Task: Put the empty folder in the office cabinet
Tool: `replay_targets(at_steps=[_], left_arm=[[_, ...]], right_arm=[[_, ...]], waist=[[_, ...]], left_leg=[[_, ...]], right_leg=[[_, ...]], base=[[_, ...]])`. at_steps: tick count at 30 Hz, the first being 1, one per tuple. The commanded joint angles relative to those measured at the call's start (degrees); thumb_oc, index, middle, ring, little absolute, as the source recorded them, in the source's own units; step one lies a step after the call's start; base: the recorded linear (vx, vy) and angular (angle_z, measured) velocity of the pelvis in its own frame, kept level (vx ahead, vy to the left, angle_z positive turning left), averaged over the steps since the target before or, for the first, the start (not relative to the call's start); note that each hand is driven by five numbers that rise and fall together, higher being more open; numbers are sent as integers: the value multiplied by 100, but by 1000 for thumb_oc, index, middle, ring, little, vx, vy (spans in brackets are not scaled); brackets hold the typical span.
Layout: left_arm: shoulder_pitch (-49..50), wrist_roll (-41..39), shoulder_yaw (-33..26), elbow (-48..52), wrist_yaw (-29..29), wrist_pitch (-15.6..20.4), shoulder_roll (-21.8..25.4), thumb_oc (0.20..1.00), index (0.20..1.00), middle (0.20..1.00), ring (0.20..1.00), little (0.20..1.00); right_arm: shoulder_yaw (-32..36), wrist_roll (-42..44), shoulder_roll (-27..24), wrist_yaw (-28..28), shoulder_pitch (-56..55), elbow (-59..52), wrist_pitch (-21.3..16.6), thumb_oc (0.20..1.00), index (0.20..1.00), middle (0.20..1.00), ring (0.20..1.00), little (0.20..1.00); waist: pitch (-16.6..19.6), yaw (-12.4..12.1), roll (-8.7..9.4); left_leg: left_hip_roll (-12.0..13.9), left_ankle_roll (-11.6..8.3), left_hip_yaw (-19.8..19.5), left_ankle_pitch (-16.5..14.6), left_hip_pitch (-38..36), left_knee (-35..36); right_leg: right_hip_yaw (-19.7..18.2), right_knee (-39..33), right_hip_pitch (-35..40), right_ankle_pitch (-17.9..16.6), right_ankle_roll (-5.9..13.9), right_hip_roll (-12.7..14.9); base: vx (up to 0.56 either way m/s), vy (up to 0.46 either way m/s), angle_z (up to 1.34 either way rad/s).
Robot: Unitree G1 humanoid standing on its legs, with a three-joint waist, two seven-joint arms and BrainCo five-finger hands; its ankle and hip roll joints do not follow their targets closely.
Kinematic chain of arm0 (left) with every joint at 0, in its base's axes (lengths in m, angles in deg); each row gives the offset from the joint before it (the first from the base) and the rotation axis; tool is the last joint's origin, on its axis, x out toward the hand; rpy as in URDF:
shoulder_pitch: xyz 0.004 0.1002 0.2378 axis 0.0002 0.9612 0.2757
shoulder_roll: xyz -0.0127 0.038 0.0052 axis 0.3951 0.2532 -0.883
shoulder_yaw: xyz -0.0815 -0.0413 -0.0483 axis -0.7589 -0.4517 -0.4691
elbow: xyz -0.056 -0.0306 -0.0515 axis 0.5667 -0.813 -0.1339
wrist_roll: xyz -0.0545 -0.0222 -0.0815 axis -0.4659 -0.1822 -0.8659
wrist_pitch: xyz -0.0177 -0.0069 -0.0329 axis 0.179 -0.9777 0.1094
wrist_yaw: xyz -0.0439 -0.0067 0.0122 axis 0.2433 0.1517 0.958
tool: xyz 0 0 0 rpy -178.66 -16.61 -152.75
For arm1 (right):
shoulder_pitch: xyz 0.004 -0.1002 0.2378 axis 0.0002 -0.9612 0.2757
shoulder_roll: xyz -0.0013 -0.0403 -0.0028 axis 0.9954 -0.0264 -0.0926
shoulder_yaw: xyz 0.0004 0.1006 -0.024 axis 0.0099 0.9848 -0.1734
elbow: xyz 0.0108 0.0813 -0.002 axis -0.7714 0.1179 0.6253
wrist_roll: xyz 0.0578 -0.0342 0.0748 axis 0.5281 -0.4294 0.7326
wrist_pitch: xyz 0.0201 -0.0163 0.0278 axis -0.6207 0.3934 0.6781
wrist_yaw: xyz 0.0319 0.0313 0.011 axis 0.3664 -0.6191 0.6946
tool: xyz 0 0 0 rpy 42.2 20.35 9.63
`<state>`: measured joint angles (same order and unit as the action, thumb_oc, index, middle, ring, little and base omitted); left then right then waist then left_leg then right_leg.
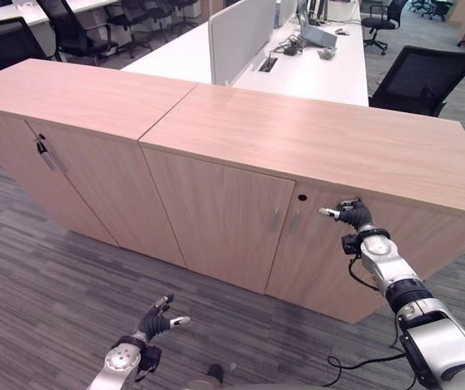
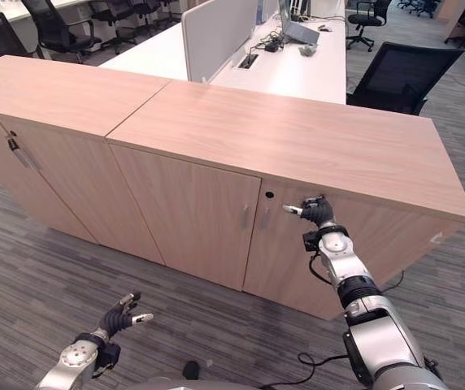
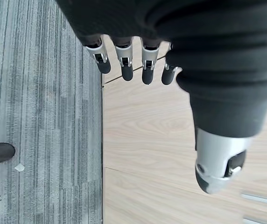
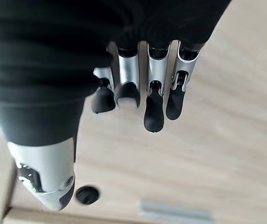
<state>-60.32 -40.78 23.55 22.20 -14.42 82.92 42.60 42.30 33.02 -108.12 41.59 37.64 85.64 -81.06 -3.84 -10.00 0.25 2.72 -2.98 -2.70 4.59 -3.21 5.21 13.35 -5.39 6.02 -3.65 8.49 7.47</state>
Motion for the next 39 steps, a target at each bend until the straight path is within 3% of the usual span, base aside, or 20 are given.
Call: replay_targets(at_steps=[1,5,10,20,27,32,37,39], left_arm=[[-262,-110,269,135,24,200,161,1000,1000,1000,1000,1000],[-196,-115,218,154,2,195,166,1000,1000,1000,1000,1000],[-82,-142,63,151,-43,166,77,1000,1000,1000,1000,1000],[109,126,-524,91,-82,110,-255,1000,1000,1000,1000,1000],[-2,271,-637,-267,-55,78,-424,1000,1000,1000,1000,1000],[-353,370,-575,-906,-68,28,-423,1000,1000,1000,1000,1000],[-509,282,-567,-1121,-93,5,-394,1000,1000,1000,1000,1000],[-619,221,-568,-1108,-116,25,-315,1000,1000,1000,1000,1000]], right_arm=[[46,252,-323,-195,963,346,-165,1000,1000,1000,1000,1000],[-107,144,-211,-138,985,462,-145,1000,1000,1000,1000,1000],[-213,-7,28,-51,480,-159,-128,1000,1000,1000,1000,1000],[609,-115,628,244,-2183,-2067,-315,1000,1000,1000,1000,1000],[982,-384,990,319,-3338,-1614,-246,1000,1000,1000,1000,1000],[1028,-572,1023,307,-3456,-394,-118,1000,1000,1000,1000,1000],[975,-554,1050,276,-3304,248,-43,1000,1000,1000,1000,1000],[899,-550,1096,297,-3201,701,16,1000,1000,1000,1000,1000]], waist=[[237,-237,261],[245,-239,252],[220,-132,184],[174,290,78],[163,639,72],[84,907,122],[-44,1010,114],[-97,928,79]], left_leg=[[16,-273,294,-475,-92,-23],[65,-307,386,-432,-54,-21],[93,-323,508,-436,-98,-21],[102,-289,744,-504,-160,-21],[63,-243,870,-582,-204,-21],[2,-131,1085,-641,-215,-28],[60,-69,1284,-646,-246,-71],[139,-30,1497,-596,-74,-235]], right_leg=[[282,258,-12,216,413,336],[331,138,-16,187,408,279],[330,124,7,182,397,246],[251,120,-89,115,423,275],[160,173,-152,102,453,329],[-230,590,-534,89,489,439],[-495,1088,-850,146,487,412],[-436,1344,-707,403,375,375]], base=[[-14,-36,-1],[-26,-41,-7],[-3,-13,-13],[16,24,-12],[16,49,-19],[-34,57,-29],[-71,11,-35],[-146,-39,-32]])
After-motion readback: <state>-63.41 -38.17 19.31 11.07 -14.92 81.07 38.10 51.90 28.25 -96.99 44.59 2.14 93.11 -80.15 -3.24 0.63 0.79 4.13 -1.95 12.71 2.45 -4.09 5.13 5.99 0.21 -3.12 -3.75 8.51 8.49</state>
